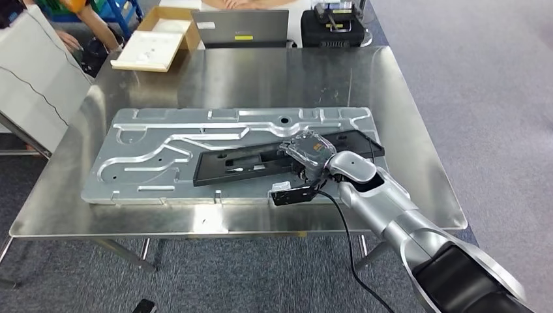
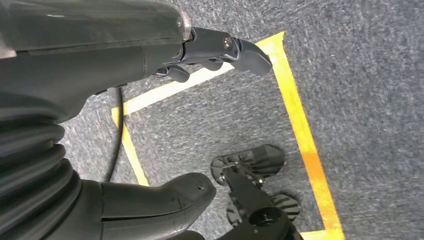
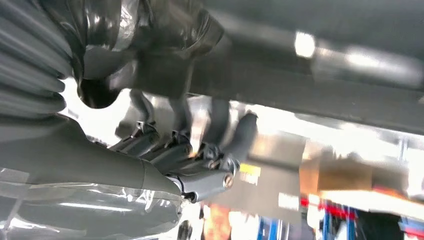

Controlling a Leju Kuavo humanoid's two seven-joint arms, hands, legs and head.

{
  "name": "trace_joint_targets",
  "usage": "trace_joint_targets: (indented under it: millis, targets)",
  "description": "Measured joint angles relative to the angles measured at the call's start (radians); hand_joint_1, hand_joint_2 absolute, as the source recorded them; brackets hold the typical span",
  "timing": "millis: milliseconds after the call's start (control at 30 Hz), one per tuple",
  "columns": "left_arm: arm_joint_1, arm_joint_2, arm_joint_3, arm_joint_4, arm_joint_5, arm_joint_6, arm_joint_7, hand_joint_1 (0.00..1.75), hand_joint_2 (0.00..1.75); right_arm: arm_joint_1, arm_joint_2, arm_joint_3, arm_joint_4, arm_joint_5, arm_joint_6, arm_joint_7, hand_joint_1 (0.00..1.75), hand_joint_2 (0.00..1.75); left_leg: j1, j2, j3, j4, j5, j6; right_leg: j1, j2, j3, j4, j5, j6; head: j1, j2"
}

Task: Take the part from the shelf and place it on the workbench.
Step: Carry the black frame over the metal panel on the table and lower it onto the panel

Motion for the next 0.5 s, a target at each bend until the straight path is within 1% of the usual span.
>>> trace_joint_targets:
  millis: [67,100,133,167,200,233,267,300,333,367,400,433,467,500]
  targets:
    - [0.000,0.000,-0.005,0.000,0.000,-0.002,-0.005,0.00,1.75,0.012,0.000,-0.001,0.031,-0.010,-0.004,-0.007,0.00,0.00,0.004,0.001,0.000,-0.005,0.002,0.010,0.000,0.000,-0.001,0.003,-0.004,0.009,0.000,0.000]
    - [-0.001,-0.001,-0.007,0.000,0.000,-0.002,-0.007,0.00,1.75,0.017,-0.001,-0.002,0.043,-0.014,-0.006,-0.008,0.00,0.00,0.007,0.002,0.001,-0.007,0.003,0.015,0.000,0.000,-0.006,0.016,-0.015,0.014,0.000,0.000]
    - [-0.003,-0.001,-0.008,0.000,0.000,-0.002,-0.009,0.00,1.75,0.019,-0.001,-0.003,0.054,-0.017,-0.006,-0.008,0.00,0.00,0.010,0.004,0.002,-0.011,0.005,0.021,-0.001,0.000,-0.021,0.049,-0.036,0.019,0.000,0.000]
    - [-0.004,-0.001,-0.008,0.000,0.000,-0.002,-0.009,0.00,1.75,0.021,-0.002,-0.003,0.064,-0.018,-0.007,-0.008,0.00,0.00,0.011,0.006,0.003,-0.012,0.006,0.025,-0.003,-0.001,-0.047,0.104,-0.067,0.023,0.000,0.000]
    - [-0.006,-0.001,-0.009,0.000,0.000,-0.002,-0.010,0.00,1.75,0.025,-0.003,-0.004,0.074,-0.020,-0.007,-0.008,0.00,0.00,0.011,0.007,0.003,-0.012,0.006,0.027,-0.005,-0.001,-0.081,0.176,-0.101,0.028,0.000,0.000]
    - [-0.007,-0.001,-0.009,0.000,0.000,-0.002,-0.010,0.00,1.75,0.031,-0.003,-0.004,0.082,-0.021,-0.007,-0.007,0.00,0.00,0.011,0.008,0.003,-0.011,0.005,0.028,-0.008,-0.001,-0.116,0.246,-0.127,0.032,0.000,0.000]
    - [-0.007,-0.001,-0.009,0.000,0.000,-0.002,-0.010,0.00,1.75,0.038,-0.004,-0.004,0.090,-0.021,-0.007,-0.007,0.00,0.00,0.011,0.009,0.003,-0.010,0.005,0.028,-0.011,-0.001,-0.140,0.292,-0.137,0.035,0.000,0.000]
    - [-0.008,-0.001,-0.009,0.000,0.000,-0.002,-0.010,0.00,1.75,0.043,-0.005,-0.004,0.097,-0.021,-0.007,-0.007,0.00,0.00,0.011,0.009,0.003,-0.009,0.004,0.028,-0.014,-0.002,-0.147,0.301,-0.127,0.036,0.000,0.000]
    - [-0.008,-0.001,-0.009,0.000,0.000,-0.003,-0.010,0.00,1.75,0.046,-0.006,-0.004,0.102,-0.022,-0.007,-0.007,0.00,0.00,0.011,0.008,0.004,-0.008,0.003,0.028,-0.016,-0.002,-0.133,0.268,-0.100,0.037,0.000,0.000]
    - [-0.008,-0.001,-0.009,0.000,0.000,-0.003,-0.010,0.00,1.75,0.046,-0.007,-0.004,0.106,-0.022,-0.007,-0.007,0.00,0.00,0.011,0.008,0.006,-0.007,0.001,0.026,-0.017,-0.003,-0.101,0.200,-0.061,0.036,0.000,0.000]
    - [-0.008,-0.001,-0.010,0.000,0.000,-0.003,-0.010,0.00,1.75,0.046,-0.009,-0.005,0.109,-0.022,-0.007,-0.007,0.00,0.00,0.011,0.008,0.007,-0.007,-0.001,0.023,-0.017,-0.004,-0.063,0.124,-0.030,0.034,0.000,0.000]
    - [-0.009,-0.001,-0.010,0.000,0.000,-0.003,-0.010,0.00,1.75,0.045,-0.009,-0.005,0.112,-0.023,-0.007,-0.006,0.00,0.00,0.010,0.008,0.008,-0.006,-0.002,0.019,-0.015,-0.004,-0.033,0.061,-0.007,0.031,0.000,0.000]
    - [-0.010,-0.001,-0.011,0.000,0.000,-0.002,-0.010,0.00,1.75,0.044,-0.010,-0.005,0.113,-0.023,-0.008,-0.005,0.00,0.00,0.009,0.008,0.009,-0.006,-0.003,0.013,-0.013,-0.004,-0.014,0.020,0.004,0.028,0.000,0.000]
    - [-0.011,-0.001,-0.011,0.000,0.000,0.000,-0.011,0.00,1.75,0.045,-0.010,-0.007,0.115,-0.024,-0.010,-0.002,0.00,0.00,0.008,0.007,0.009,-0.007,-0.003,0.008,-0.009,-0.003,-0.008,0.006,0.004,0.025,0.000,0.000]
